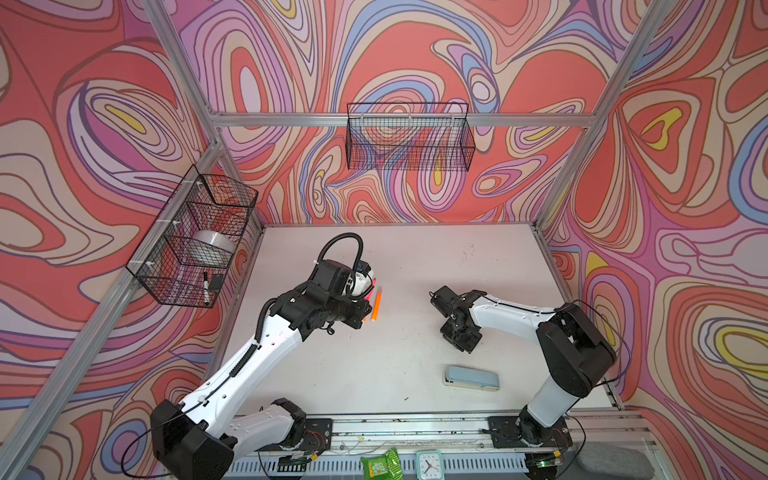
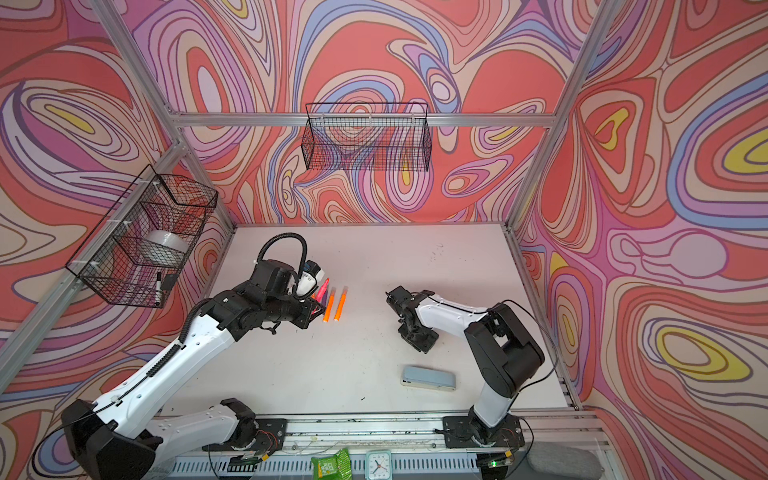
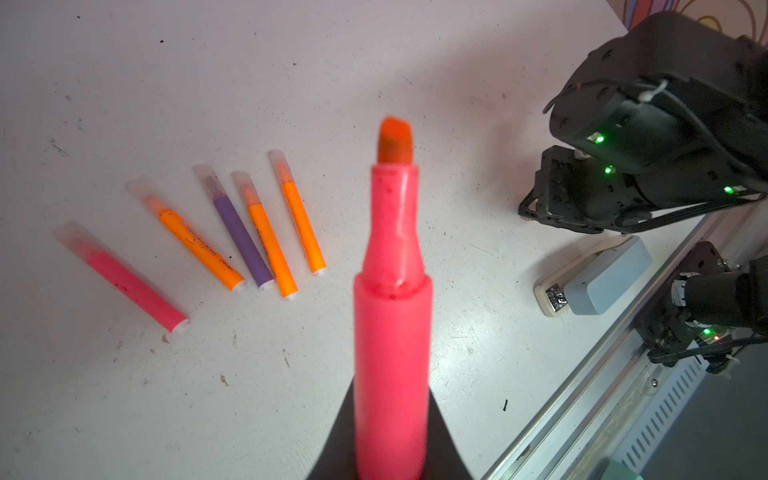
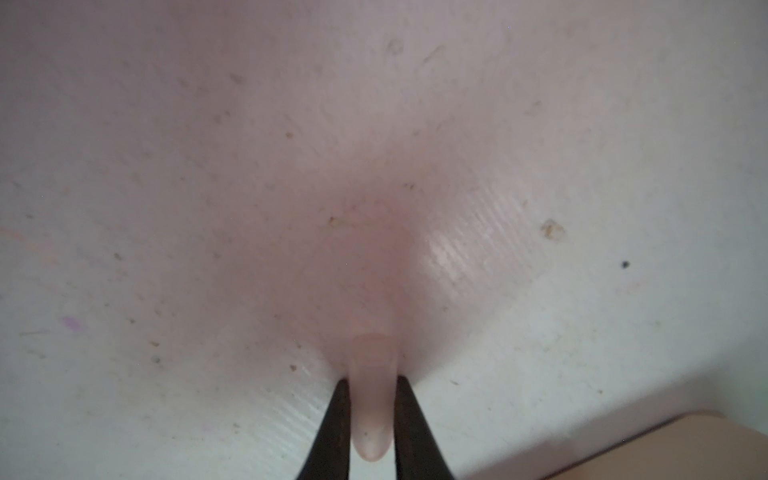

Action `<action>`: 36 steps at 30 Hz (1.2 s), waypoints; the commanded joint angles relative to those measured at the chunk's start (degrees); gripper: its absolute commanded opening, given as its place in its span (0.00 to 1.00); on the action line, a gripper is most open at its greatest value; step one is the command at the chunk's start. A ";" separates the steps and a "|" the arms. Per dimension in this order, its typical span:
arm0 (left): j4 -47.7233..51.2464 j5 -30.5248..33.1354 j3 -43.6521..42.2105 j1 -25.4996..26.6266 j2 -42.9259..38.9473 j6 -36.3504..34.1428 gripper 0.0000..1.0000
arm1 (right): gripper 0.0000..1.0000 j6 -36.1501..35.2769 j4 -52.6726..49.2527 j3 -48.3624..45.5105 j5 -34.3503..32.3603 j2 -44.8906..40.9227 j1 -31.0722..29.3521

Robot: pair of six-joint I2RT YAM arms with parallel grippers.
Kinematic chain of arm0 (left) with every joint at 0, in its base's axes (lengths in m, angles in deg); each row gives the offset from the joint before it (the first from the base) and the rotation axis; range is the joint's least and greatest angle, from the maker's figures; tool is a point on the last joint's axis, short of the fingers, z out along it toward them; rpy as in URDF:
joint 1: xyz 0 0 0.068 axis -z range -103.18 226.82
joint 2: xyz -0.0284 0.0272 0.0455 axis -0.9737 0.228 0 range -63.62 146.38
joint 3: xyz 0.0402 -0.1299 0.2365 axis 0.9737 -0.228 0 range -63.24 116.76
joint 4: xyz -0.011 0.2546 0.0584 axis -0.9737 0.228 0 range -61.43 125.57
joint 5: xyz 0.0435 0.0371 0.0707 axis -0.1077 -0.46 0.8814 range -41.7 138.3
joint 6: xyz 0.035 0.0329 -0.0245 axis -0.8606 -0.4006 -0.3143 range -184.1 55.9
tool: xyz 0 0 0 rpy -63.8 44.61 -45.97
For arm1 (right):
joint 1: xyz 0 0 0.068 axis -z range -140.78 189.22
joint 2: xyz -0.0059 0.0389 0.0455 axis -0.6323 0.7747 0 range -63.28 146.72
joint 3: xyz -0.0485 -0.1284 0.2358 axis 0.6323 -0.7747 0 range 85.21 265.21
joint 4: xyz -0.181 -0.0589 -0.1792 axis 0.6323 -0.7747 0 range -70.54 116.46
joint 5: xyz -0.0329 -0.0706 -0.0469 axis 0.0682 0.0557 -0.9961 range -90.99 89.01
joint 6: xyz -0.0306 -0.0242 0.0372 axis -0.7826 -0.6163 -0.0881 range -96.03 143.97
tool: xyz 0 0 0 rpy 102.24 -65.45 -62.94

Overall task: Insert the pens into the pen caps
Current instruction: 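Lift the cap with the right gripper toward the upright pink marker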

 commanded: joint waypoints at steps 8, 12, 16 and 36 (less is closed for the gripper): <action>-0.78 -3.83 5.16 -0.09 -1.05 4.67 0.00 | 0.08 -4.94 -6.76 10.23 -7.21 -0.35 -0.17; -1.09 -5.30 7.79 -0.09 -0.75 6.88 0.00 | 0.07 -6.95 -7.72 19.41 -8.45 -3.00 -0.16; -1.35 -10.94 10.46 -0.09 1.58 8.83 0.00 | 0.05 -12.52 -3.72 31.55 -8.81 -4.44 -0.54; -3.22 -22.26 12.53 -1.03 7.22 13.09 0.00 | 0.00 -18.29 19.53 36.50 5.51 -8.51 -4.15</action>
